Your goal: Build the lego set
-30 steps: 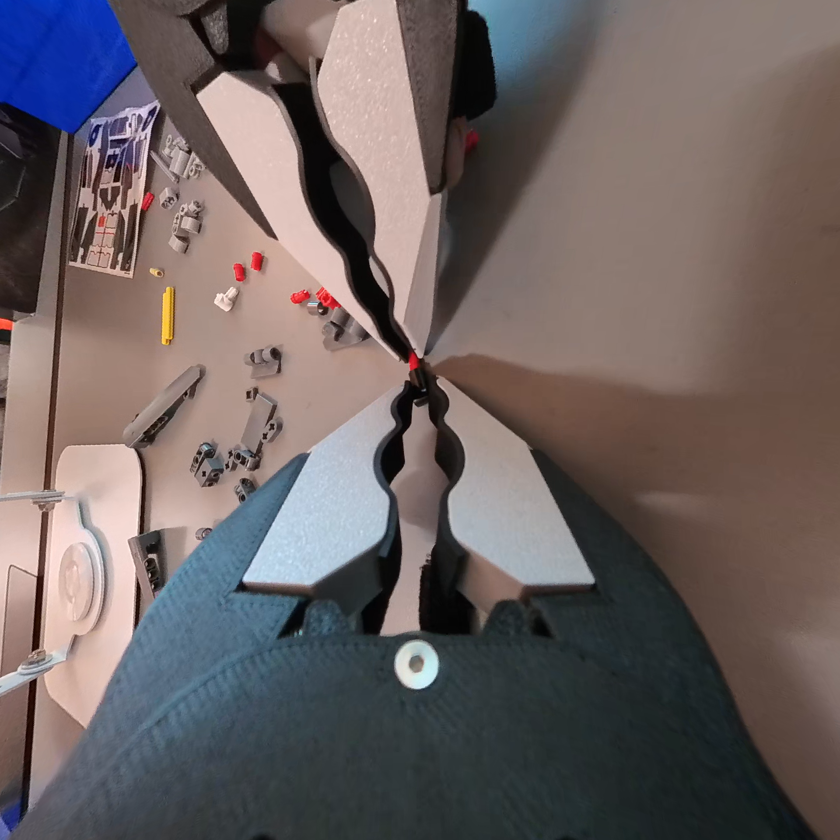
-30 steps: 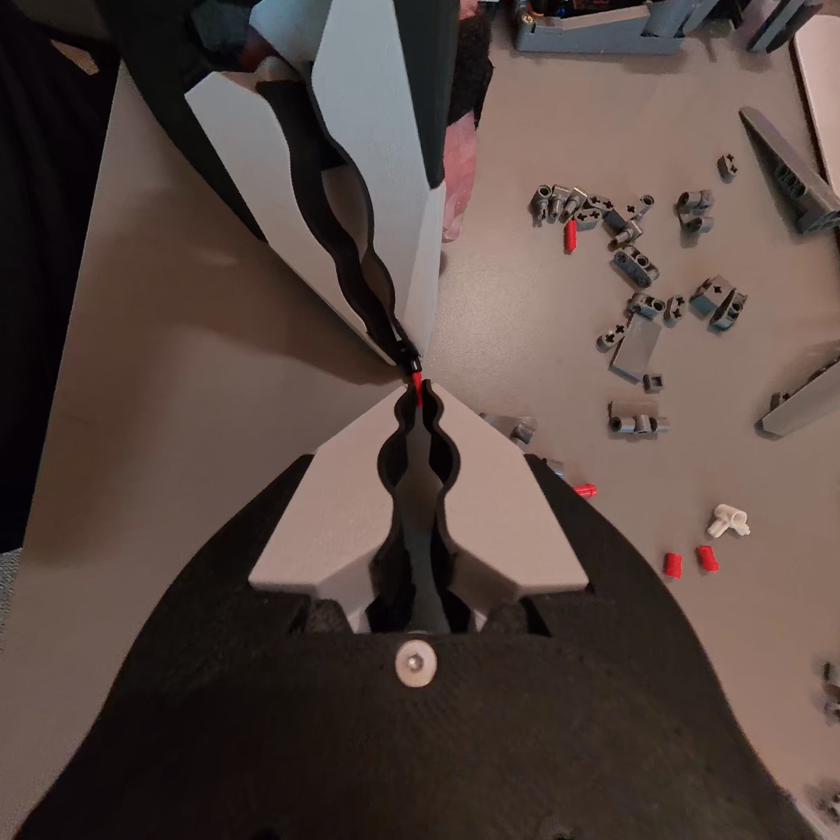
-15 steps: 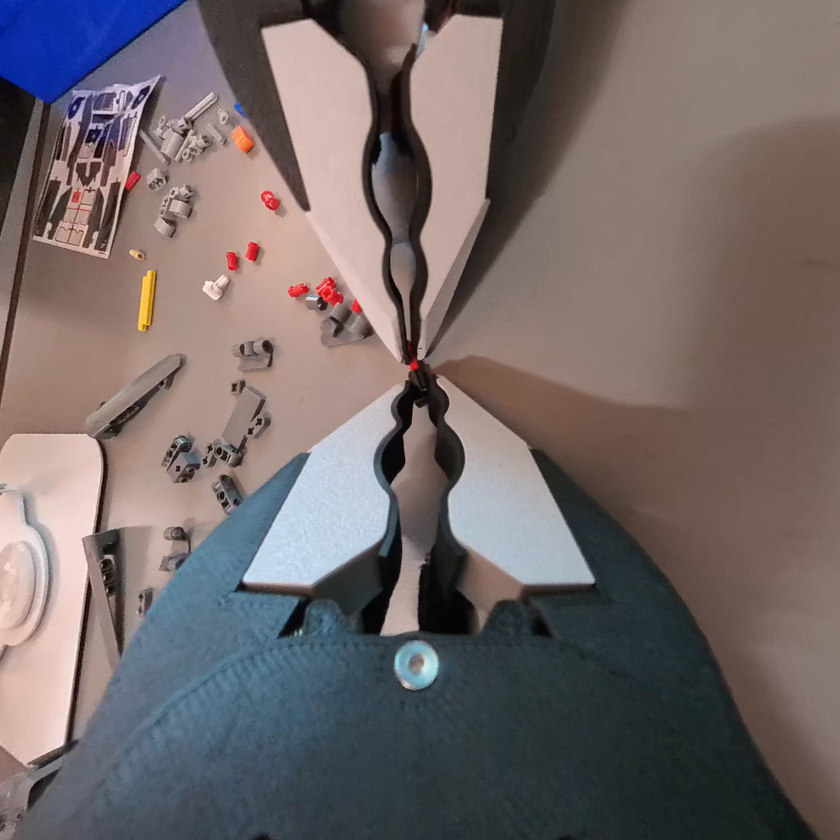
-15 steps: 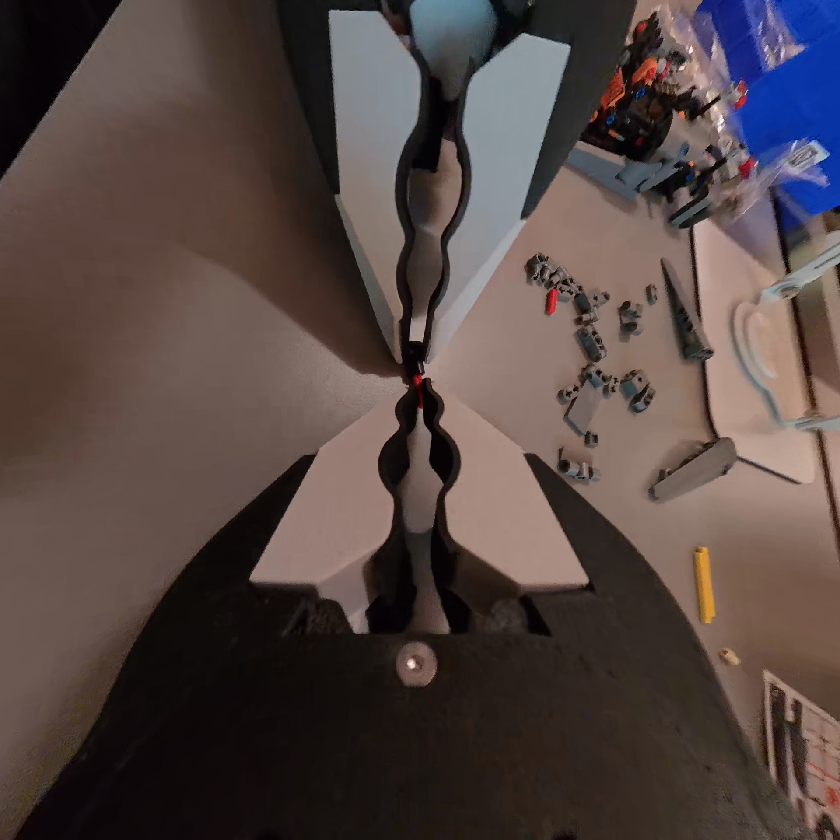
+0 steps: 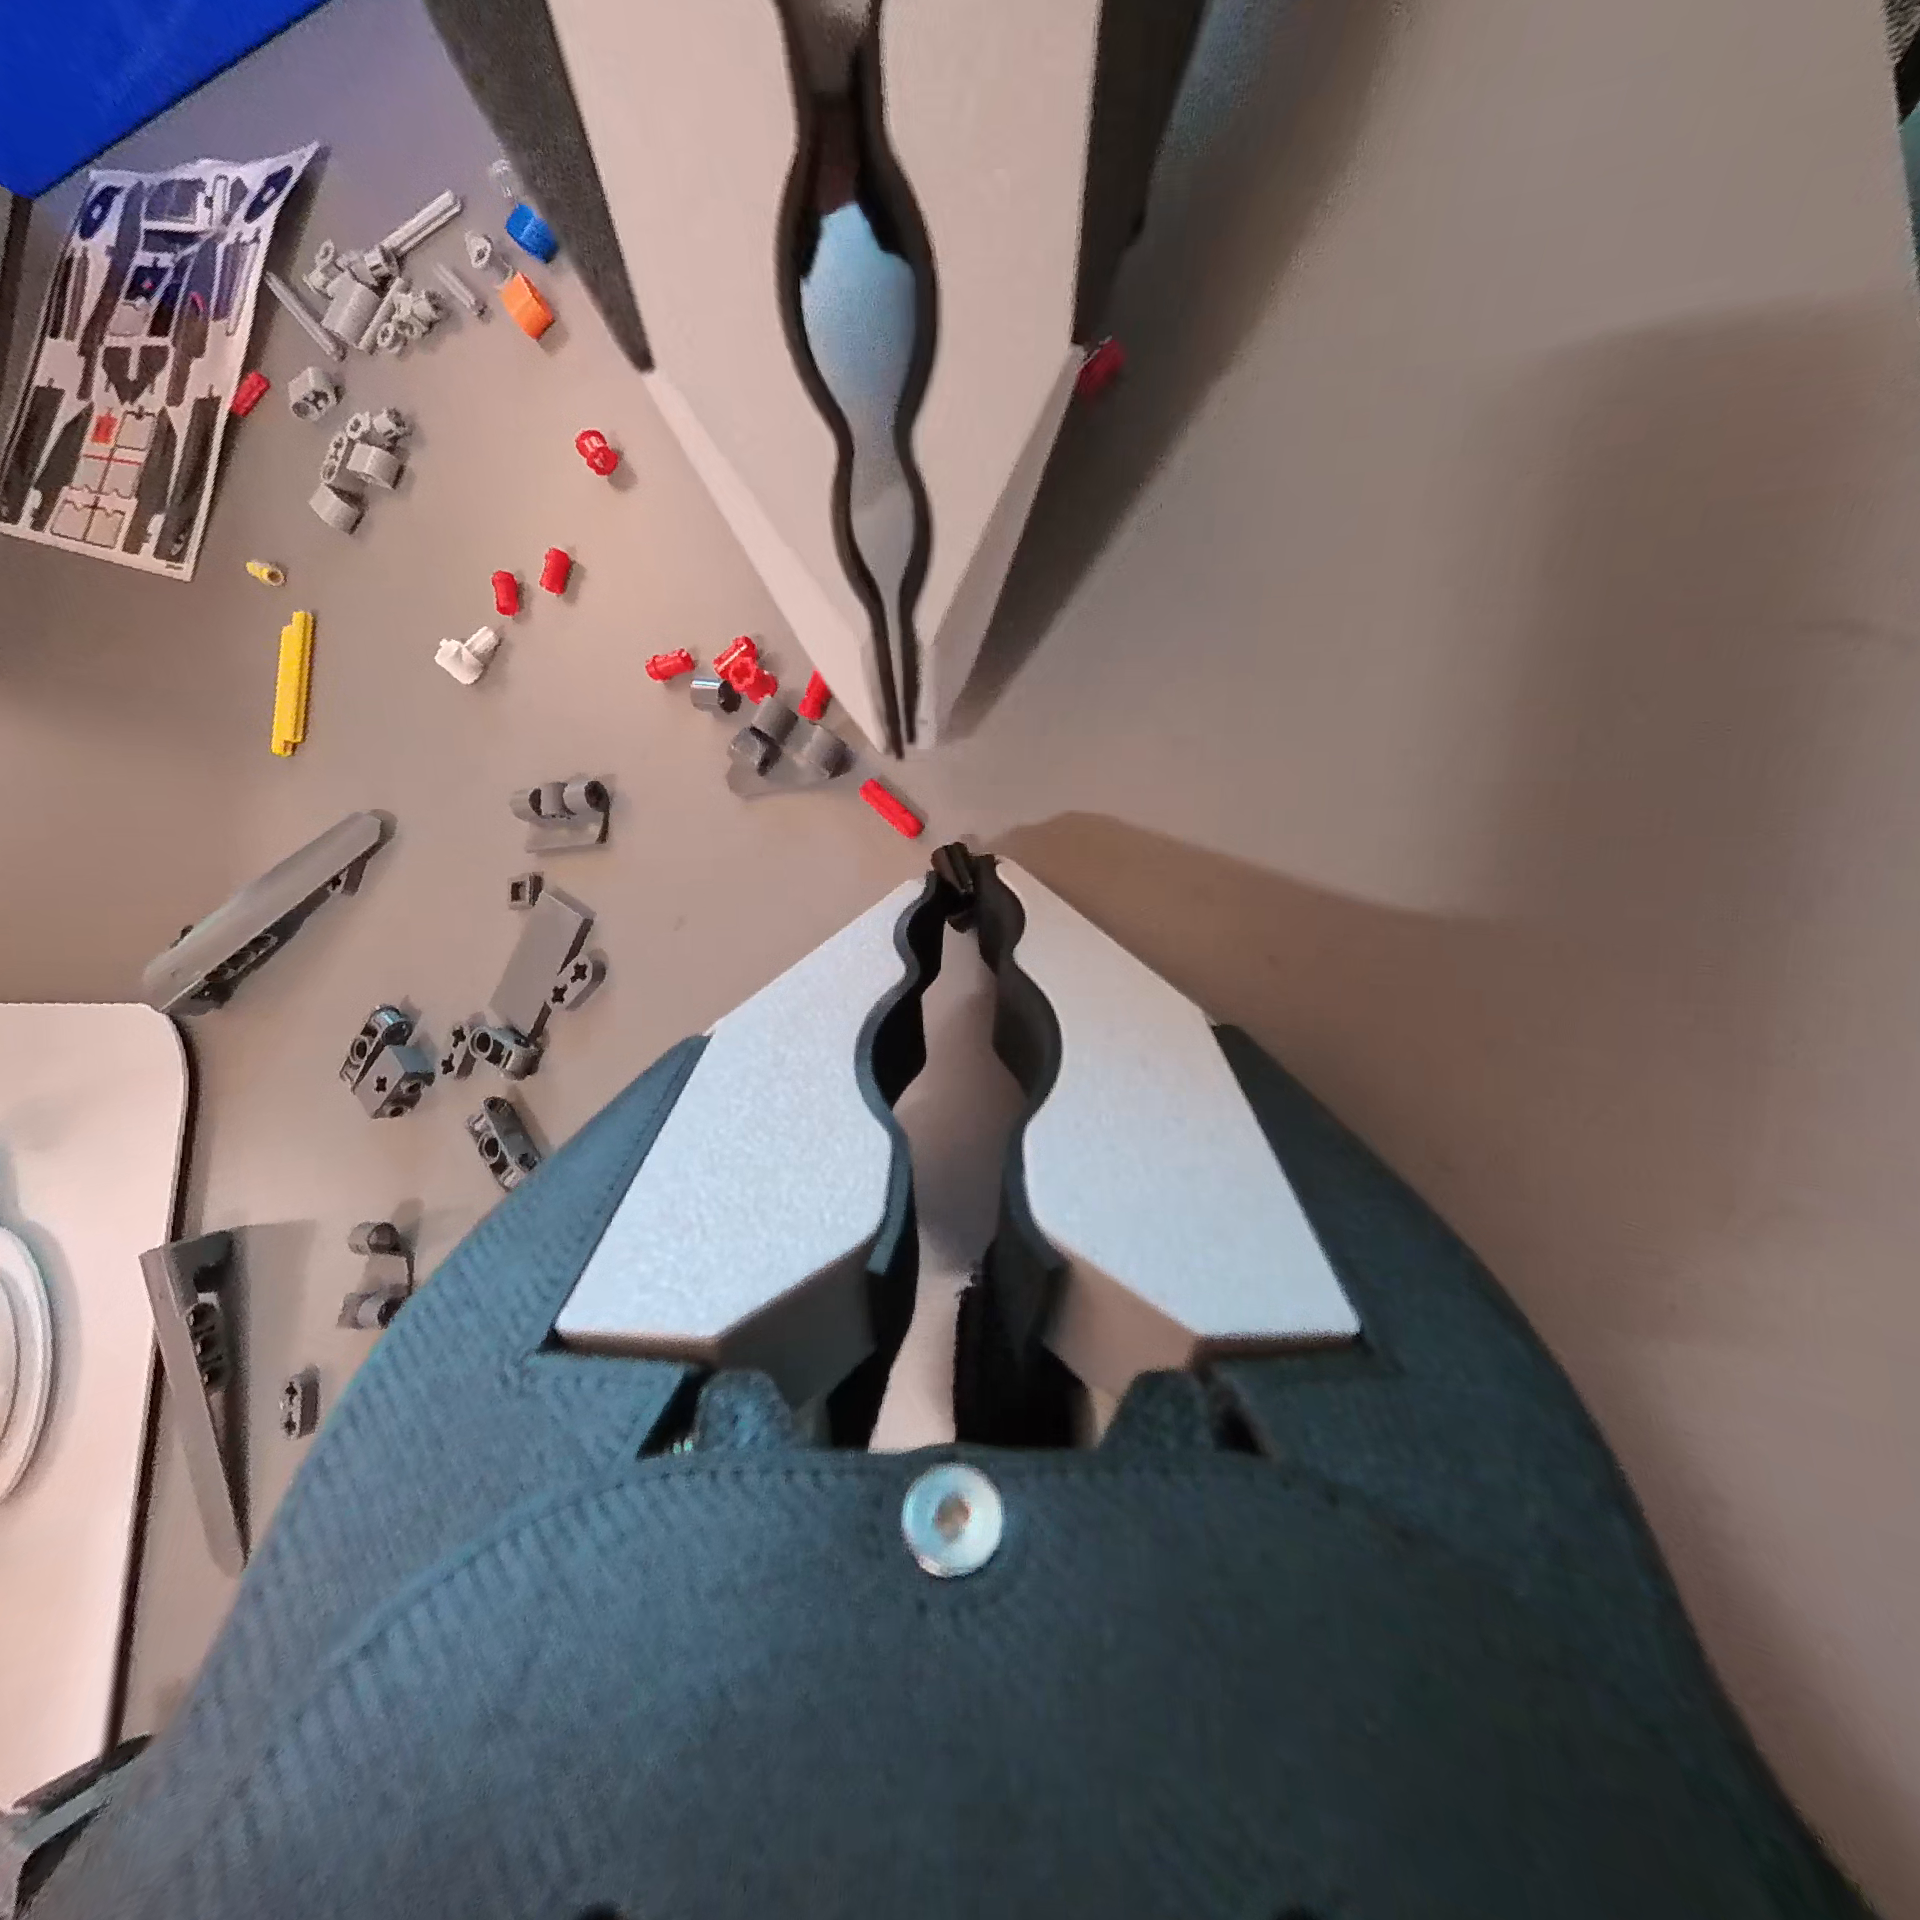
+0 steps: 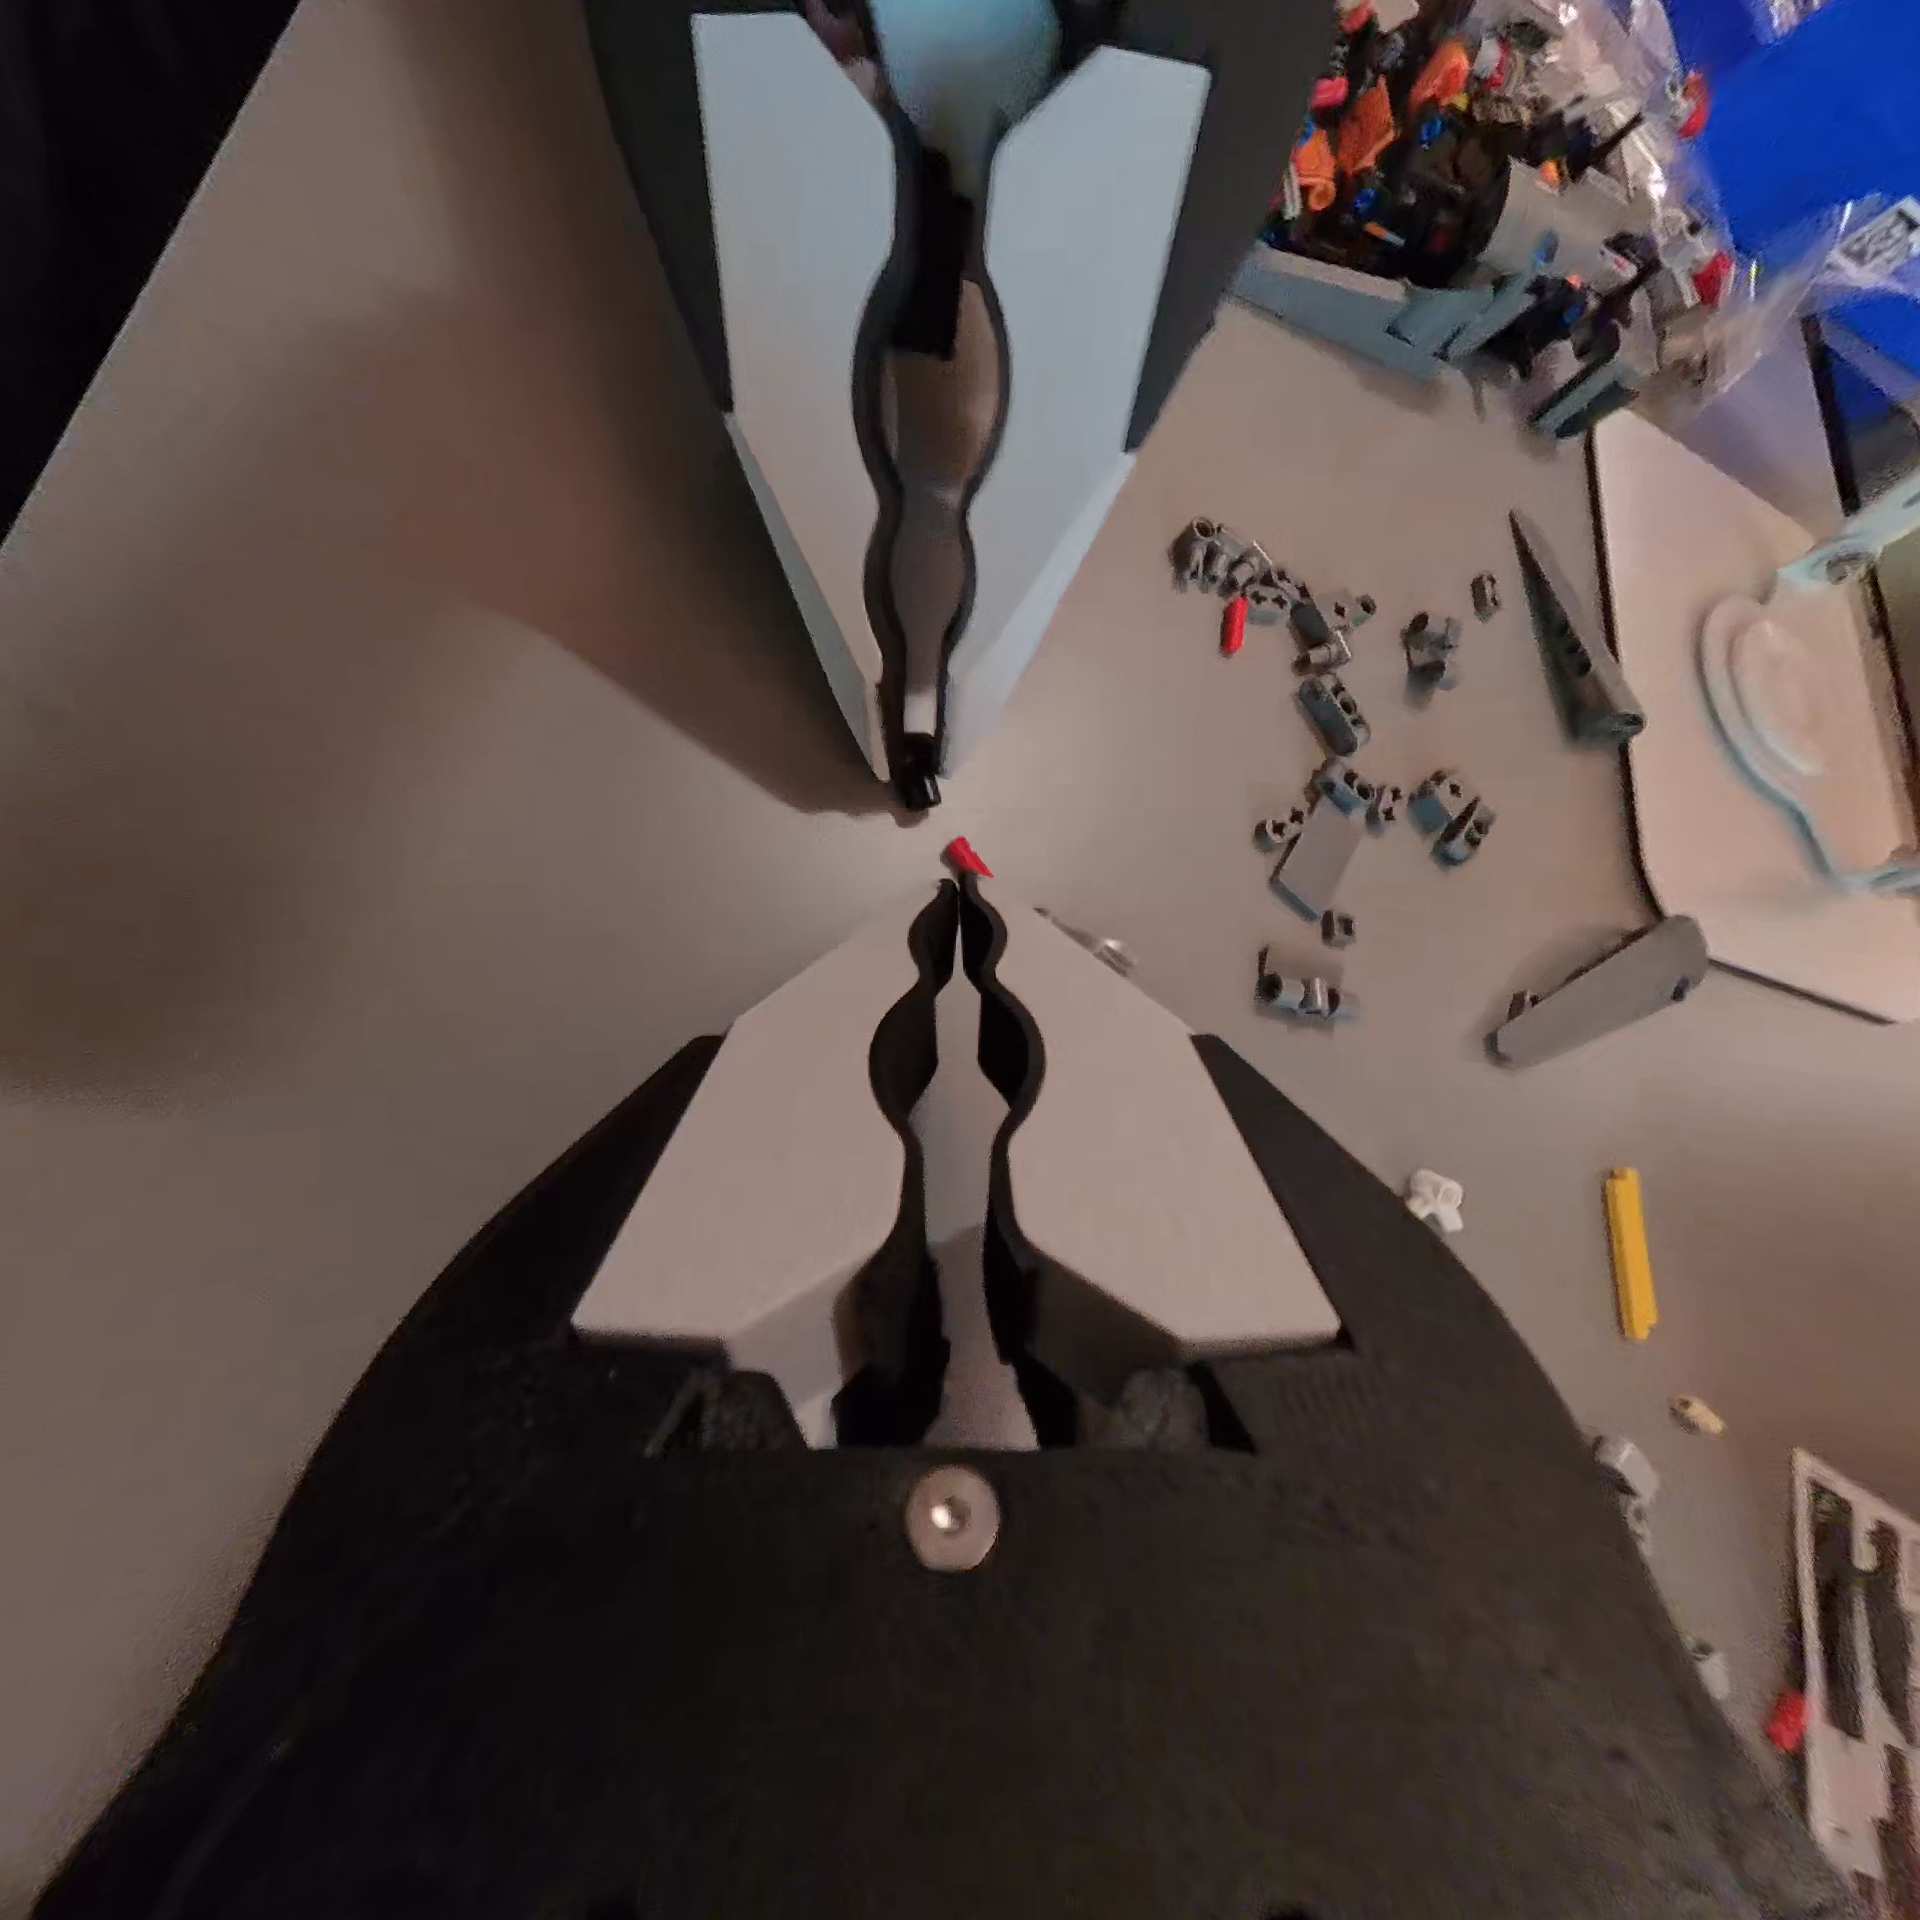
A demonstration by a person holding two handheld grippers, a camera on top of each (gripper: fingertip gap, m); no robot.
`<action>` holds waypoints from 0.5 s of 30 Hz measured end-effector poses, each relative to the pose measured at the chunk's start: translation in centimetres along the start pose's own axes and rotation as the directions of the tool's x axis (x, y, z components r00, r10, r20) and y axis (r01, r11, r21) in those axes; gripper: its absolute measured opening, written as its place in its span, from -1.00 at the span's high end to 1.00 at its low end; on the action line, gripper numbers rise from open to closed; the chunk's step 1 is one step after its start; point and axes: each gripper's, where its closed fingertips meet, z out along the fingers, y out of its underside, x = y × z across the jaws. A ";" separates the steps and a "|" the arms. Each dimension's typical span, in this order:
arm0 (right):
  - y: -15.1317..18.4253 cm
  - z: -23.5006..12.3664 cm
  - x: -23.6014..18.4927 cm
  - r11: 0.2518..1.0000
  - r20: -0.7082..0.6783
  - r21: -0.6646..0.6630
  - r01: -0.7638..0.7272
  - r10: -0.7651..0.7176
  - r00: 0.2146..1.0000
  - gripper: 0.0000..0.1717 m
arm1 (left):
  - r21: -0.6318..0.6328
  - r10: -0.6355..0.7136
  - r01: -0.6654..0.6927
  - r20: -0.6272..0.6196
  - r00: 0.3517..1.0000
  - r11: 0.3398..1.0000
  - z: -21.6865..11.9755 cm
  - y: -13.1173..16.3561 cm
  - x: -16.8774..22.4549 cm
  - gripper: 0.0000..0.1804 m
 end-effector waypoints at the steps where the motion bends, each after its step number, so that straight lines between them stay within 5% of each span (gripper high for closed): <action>1: 0.2 -0.1 0.1 1.000 0.017 0.004 -0.030 0.030 0.999 1.00 | -0.002 0.002 -0.002 0.002 1.000 1.000 0.0 0.0 0.0 0.95; 15: 1.0 0.9 1.0 0.992 0.142 -0.084 -0.093 0.104 0.984 0.86 | -0.035 0.010 -0.009 0.019 1.000 0.999 0.0 0.3 -0.4 0.95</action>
